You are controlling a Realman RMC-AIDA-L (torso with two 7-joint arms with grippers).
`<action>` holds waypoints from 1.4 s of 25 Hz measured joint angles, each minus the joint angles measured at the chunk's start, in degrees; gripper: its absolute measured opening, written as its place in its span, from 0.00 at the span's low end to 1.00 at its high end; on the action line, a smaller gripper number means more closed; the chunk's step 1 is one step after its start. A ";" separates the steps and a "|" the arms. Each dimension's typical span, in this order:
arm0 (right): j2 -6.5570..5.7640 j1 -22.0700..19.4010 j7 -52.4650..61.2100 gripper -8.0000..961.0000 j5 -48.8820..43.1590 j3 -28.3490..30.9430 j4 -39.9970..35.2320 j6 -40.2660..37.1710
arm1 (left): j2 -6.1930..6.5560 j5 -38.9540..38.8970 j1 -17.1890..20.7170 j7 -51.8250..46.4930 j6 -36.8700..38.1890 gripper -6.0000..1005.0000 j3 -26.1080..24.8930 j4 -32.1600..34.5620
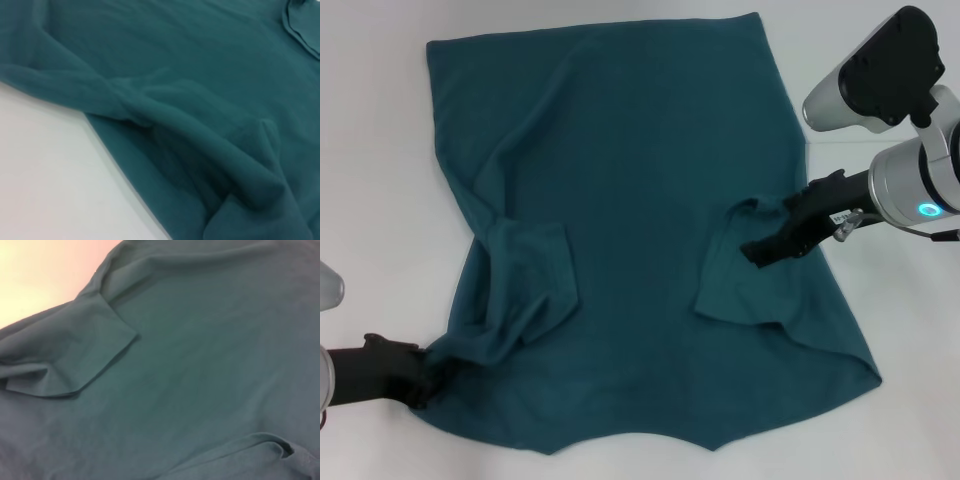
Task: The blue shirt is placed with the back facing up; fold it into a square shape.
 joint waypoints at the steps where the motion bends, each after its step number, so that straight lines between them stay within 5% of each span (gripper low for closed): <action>1: 0.00 -0.02 0.00 0.97 0.00 0.08 0.00 -0.02 | -0.06 0.07 0.13 -0.25 0.36 0.29 0.04 0.46; 5: 0.00 -0.09 0.00 0.97 0.00 0.13 0.00 -0.07 | -0.18 -0.05 0.14 -0.74 0.76 0.10 -0.12 1.18; 17: -0.19 -1.35 2.52 0.97 -0.12 1.85 -2.42 -2.69 | -0.17 -0.48 -0.03 -4.75 1.70 0.06 -0.03 4.13; 28: 0.09 -3.61 13.17 0.97 -13.75 2.95 -6.14 -20.44 | -0.04 2.58 0.06 -15.16 4.56 0.06 5.86 10.26; 35: -0.03 -8.30 12.89 0.97 -11.04 3.33 -4.51 -17.57 | 0.07 2.90 0.12 -15.90 4.63 0.06 5.98 10.33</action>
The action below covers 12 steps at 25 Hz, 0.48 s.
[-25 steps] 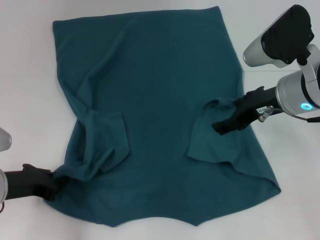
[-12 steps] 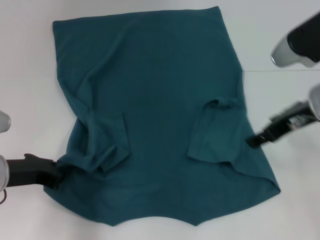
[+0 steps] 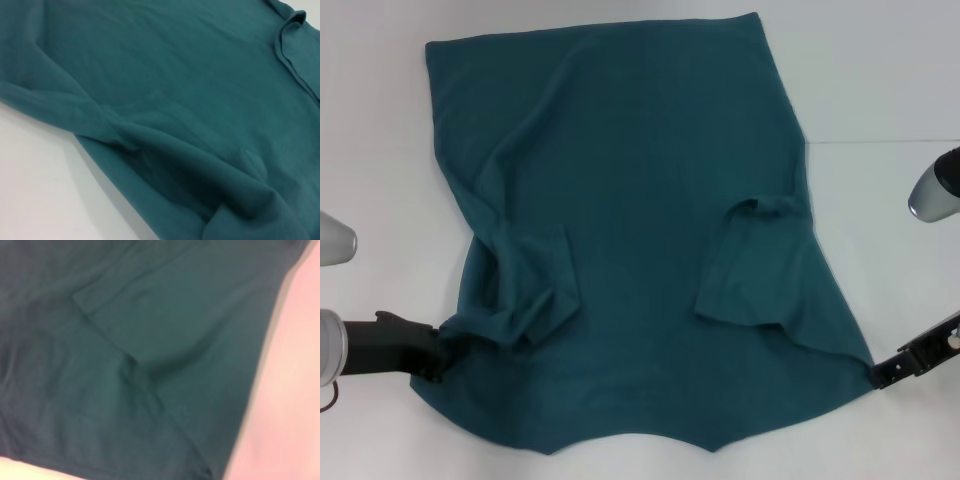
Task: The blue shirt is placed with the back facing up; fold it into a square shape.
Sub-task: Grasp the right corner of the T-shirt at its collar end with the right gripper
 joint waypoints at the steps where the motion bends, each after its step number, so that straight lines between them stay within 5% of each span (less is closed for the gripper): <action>1: -0.02 -0.29 -0.24 0.97 0.78 -0.01 0.56 0.54 | 0.00 0.03 0.03 0.00 0.11 0.06 0.00 0.02; 12: 0.19 -1.00 -0.75 0.93 1.73 -2.04 3.90 4.61 | -0.05 0.27 0.08 -0.51 0.42 0.06 -0.10 0.07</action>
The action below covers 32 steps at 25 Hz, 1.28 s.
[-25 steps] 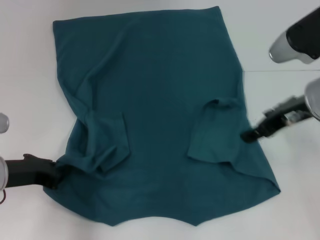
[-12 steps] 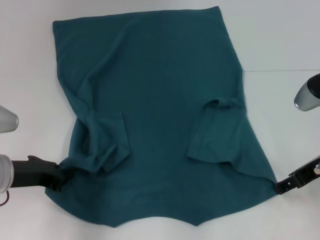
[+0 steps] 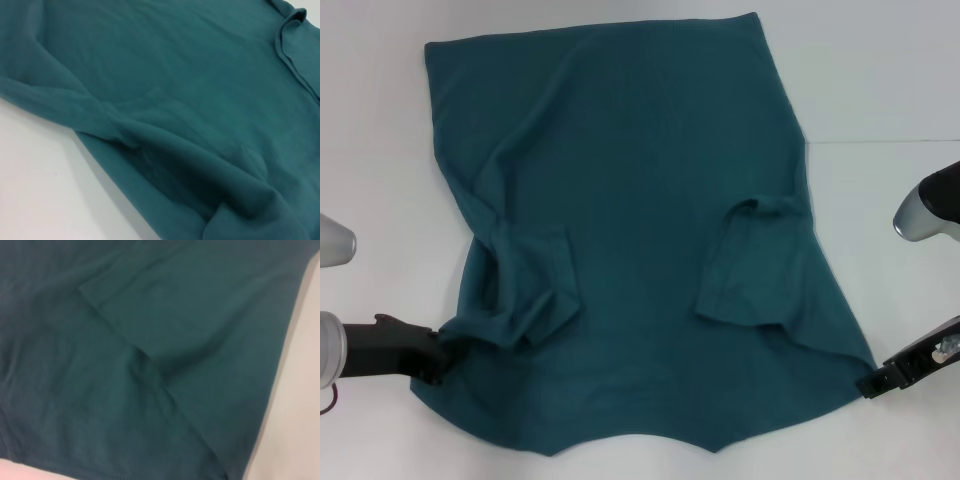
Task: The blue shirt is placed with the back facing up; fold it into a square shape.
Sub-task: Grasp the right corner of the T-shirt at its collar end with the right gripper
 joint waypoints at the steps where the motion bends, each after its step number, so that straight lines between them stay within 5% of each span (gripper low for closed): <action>1: 0.03 0.04 0.02 0.91 0.03 -0.18 0.09 0.05 | 0.00 0.00 0.03 0.00 0.01 0.06 -0.14 0.00; 9: 0.10 0.45 0.65 0.65 0.01 -1.02 0.58 0.27 | 0.03 0.00 0.15 -0.01 0.04 0.06 -0.35 -0.06; 32: 0.01 3.62 1.46 0.61 -0.54 -3.77 5.49 1.65 | -0.05 -0.27 -0.40 -0.05 -0.07 0.06 -0.19 -0.14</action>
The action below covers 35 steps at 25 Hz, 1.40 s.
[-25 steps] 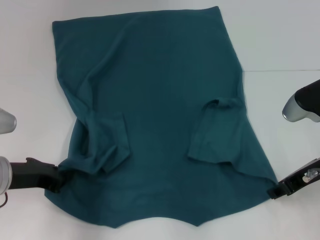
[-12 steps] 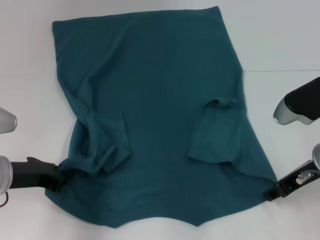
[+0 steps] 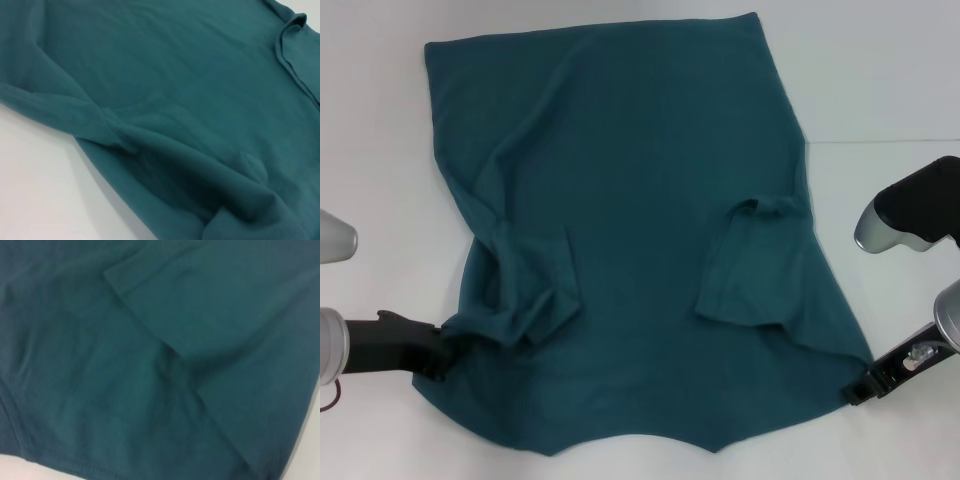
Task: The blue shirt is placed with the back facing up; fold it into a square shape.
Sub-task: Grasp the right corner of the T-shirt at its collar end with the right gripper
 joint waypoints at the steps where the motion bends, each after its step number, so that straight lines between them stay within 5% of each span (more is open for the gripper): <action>1: 0.00 0.11 0.00 0.60 0.00 -0.03 0.20 0.00 | 0.00 -0.03 -0.03 -0.01 0.04 0.06 0.04 0.07; 23: 0.14 0.92 -0.01 0.53 0.52 -0.08 1.64 0.58 | 0.09 -0.25 -0.07 -0.05 0.63 0.06 0.21 0.14; 25: 0.19 0.80 -0.21 0.36 1.37 -0.12 1.48 0.60 | 0.09 -0.27 -0.08 -0.04 0.67 0.06 0.21 0.14; 35: 0.11 0.03 -0.18 0.11 2.61 0.11 -0.80 0.62 | 0.06 -0.37 -0.12 -0.04 1.49 0.06 -0.13 -0.07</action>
